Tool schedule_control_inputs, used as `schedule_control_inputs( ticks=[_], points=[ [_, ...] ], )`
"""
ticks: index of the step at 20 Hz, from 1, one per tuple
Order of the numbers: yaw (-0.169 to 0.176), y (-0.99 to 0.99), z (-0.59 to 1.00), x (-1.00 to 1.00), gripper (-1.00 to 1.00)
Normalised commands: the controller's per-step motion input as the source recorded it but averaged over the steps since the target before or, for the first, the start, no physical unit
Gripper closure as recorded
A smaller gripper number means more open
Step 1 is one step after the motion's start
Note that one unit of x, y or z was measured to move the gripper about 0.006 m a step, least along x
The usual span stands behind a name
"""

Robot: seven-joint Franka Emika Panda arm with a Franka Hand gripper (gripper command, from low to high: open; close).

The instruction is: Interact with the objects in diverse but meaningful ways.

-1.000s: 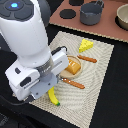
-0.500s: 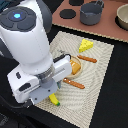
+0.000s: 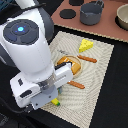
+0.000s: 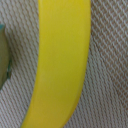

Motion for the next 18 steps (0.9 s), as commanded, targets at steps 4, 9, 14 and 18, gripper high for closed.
schedule_control_inputs(
  ticks=[4,9,14,18],
  points=[
    [0.0,-0.13,-0.07,0.36,1.0],
    [0.0,-0.12,-0.07,0.34,1.0],
    [0.0,-0.08,-0.07,0.33,1.0],
    [0.0,-0.04,0.02,0.35,1.0]
  ],
)
